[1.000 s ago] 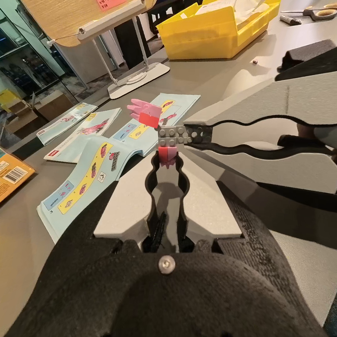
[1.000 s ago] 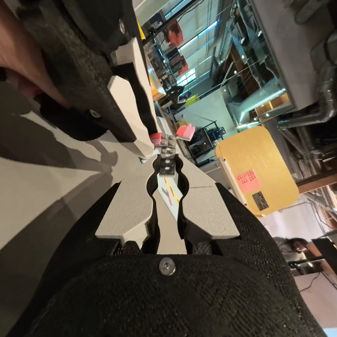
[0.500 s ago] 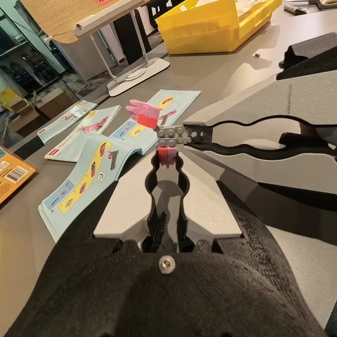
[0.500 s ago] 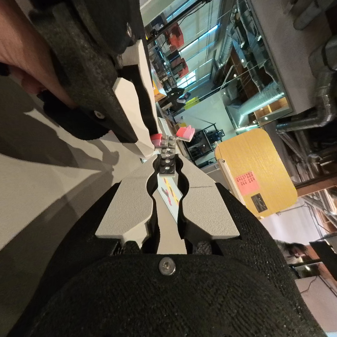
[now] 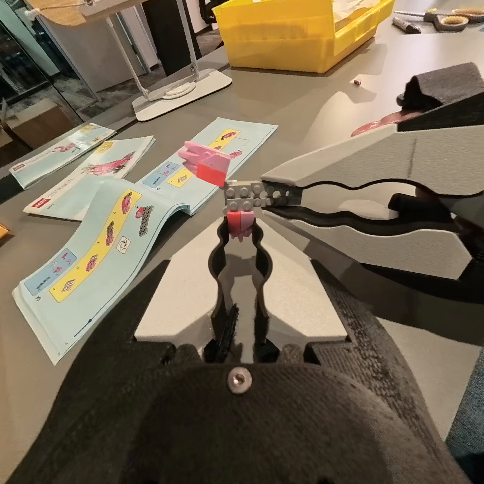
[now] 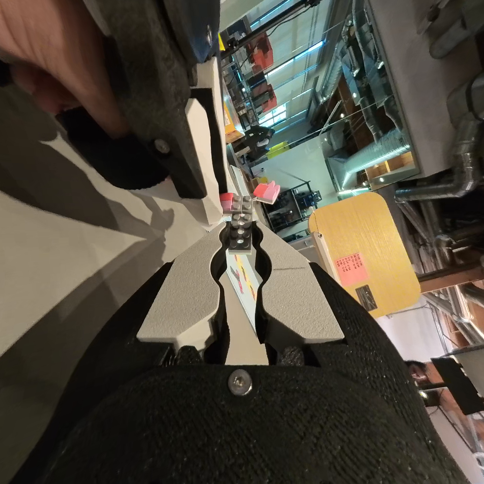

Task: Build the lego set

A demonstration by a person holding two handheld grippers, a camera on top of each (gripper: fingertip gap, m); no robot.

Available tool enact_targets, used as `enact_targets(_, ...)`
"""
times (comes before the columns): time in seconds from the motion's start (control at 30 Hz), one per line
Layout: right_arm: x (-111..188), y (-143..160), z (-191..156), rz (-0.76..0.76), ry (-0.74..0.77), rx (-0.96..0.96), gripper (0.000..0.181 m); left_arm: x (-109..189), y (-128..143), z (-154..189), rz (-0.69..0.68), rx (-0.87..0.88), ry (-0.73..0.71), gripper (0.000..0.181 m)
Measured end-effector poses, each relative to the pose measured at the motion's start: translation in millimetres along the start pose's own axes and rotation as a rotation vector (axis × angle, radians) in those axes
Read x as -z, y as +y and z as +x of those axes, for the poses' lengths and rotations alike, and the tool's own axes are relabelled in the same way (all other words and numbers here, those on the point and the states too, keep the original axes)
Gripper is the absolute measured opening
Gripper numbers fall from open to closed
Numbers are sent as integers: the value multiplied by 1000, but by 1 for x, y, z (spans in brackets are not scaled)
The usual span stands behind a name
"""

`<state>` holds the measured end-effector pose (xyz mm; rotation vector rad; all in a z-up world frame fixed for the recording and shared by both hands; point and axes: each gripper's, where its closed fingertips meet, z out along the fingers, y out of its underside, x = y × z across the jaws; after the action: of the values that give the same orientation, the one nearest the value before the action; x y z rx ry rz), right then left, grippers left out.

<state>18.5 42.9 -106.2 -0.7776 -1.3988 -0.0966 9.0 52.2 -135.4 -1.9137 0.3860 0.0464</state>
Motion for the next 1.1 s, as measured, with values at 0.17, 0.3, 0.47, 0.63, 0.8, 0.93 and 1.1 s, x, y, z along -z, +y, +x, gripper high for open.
enact_targets(0.17,-1,2,-4,-8,-39,-35,14,-1,5,1,-40,26,29,16)
enact_targets(0.3,-2,4,-10,-14,-103,-128,14,-2,11,1,-82,63,52,16)
enact_targets(0.47,-2,5,-13,1,-154,-209,14,-2,16,0,-111,71,62,16)
enact_targets(0.63,-2,6,-13,-9,-182,-290,14,-2,17,-2,-126,49,52,16)
enact_targets(0.8,-3,25,-39,-181,-444,-571,13,1,18,-2,-127,40,61,16)
enact_targets(0.93,0,41,-55,-308,-586,-759,14,4,14,2,-114,33,84,16)
enact_targets(1.1,0,45,-55,-324,-597,-822,31,4,14,8,-115,12,107,16)
